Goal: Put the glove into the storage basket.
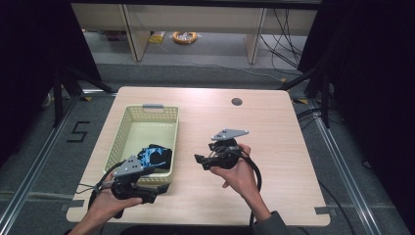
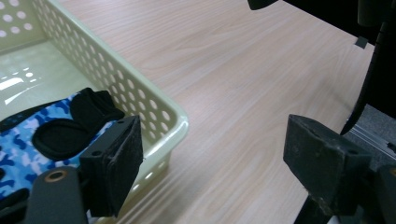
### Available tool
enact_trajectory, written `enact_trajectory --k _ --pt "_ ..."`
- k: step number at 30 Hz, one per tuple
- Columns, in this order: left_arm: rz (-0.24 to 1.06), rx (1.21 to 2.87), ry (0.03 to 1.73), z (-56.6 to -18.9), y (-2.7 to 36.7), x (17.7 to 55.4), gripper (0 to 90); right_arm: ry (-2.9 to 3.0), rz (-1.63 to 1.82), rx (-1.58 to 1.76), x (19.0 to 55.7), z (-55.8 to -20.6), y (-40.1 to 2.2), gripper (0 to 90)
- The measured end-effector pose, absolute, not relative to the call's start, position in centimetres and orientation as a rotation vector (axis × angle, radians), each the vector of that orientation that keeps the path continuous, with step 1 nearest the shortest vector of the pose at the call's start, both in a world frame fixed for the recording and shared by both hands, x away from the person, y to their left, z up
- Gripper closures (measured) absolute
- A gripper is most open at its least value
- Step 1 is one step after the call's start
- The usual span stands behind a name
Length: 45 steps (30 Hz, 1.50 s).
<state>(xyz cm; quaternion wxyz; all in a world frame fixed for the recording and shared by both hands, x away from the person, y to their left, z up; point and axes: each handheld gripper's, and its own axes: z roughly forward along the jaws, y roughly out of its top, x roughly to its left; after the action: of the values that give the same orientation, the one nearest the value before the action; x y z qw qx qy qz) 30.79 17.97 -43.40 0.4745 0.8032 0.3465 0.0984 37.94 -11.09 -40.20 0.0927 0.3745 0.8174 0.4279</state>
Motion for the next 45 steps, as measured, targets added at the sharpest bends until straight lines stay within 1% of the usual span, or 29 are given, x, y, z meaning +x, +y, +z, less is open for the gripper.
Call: enact_trajectory --k 5,7,13,14,15,17,22,23,24,25,26,28,32,34,36,38,40,41,42,44,45 --pt "0.237 1.969 0.847 -43.8 17.4 30.1 18.8 2.408 1.271 1.09 37.2 -40.9 -13.0 33.0" --pt "0.235 1.974 0.836 -43.8 17.4 30.0 17.3 2.405 1.297 1.129 36.6 -41.3 -13.5 32.4" --pt "0.219 1.932 0.837 -44.6 17.1 29.4 16.8 2.39 1.312 1.145 35.1 -42.3 -15.0 30.4" --pt "0.23 1.932 0.843 -44.7 17.0 29.1 16.9 2.389 1.316 1.106 35.1 -42.6 -15.3 30.5" --pt "0.261 1.941 0.82 -44.9 16.9 28.9 16.8 2.372 1.322 1.153 34.5 -42.8 -15.4 30.8" --pt "0.273 1.954 0.811 -45.0 16.8 28.5 16.8 2.384 1.294 1.139 34.1 -43.2 -15.8 30.9" --pt "0.253 1.963 0.795 -45.9 16.4 27.7 16.8 2.379 1.331 1.185 32.8 -44.2 -16.2 30.9" --pt "0.251 1.968 0.782 -46.1 16.5 27.6 16.8 2.378 1.352 1.129 32.8 -44.6 -16.5 30.9" --pt "0.25 1.978 0.789 -46.4 16.4 27.4 16.8 2.381 1.344 1.147 32.5 -44.7 -16.5 30.9" --pt "0.236 1.975 0.783 -46.7 16.5 27.4 16.8 2.378 1.351 1.116 32.4 -45.0 -16.6 30.9" --pt "0.184 1.969 0.805 -47.1 16.5 27.2 16.8 2.371 1.353 1.126 32.2 -45.1 -16.7 30.9" --pt "0.172 1.956 0.782 -47.7 16.5 27.1 16.2 2.368 1.356 1.127 31.9 -45.5 -16.9 30.9" --pt "0.208 2.029 0.785 -48.7 16.6 26.6 15.5 2.378 1.327 1.132 31.2 -46.7 -17.4 30.6" --pt "0.204 2.023 0.773 -49.0 16.6 26.5 15.4 2.378 1.347 1.131 31.1 -47.0 -17.4 30.4" --pt "0.202 2.05 0.781 -49.3 16.8 26.4 15.4 2.383 1.337 1.151 30.8 -47.6 -17.6 29.9" --pt "0.206 2.029 0.786 -49.6 16.8 26.3 15.4 2.393 1.345 1.196 30.1 -48.0 -17.7 28.7" --pt "0.206 2.024 0.786 -49.8 16.8 26.3 15.4 2.395 1.342 1.153 30.1 -48.2 -17.9 27.9" --pt "0.206 2.031 0.8 -49.8 16.8 26.2 15.4 2.394 1.354 1.189 29.7 -48.3 -17.8 26.6" --pt "0.217 2.044 0.786 -49.9 16.9 26.2 15.4 2.402 1.356 1.148 29.6 -48.5 -18.0 24.6" --pt "0.204 2.034 0.807 -50.1 16.8 26.1 15.4 2.402 1.332 1.166 29.3 -48.5 -18.0 23.1" --pt "0.216 2.051 0.78 -50.2 16.9 26.2 15.4 2.403 1.33 1.142 29.3 -48.8 -18.0 20.7"
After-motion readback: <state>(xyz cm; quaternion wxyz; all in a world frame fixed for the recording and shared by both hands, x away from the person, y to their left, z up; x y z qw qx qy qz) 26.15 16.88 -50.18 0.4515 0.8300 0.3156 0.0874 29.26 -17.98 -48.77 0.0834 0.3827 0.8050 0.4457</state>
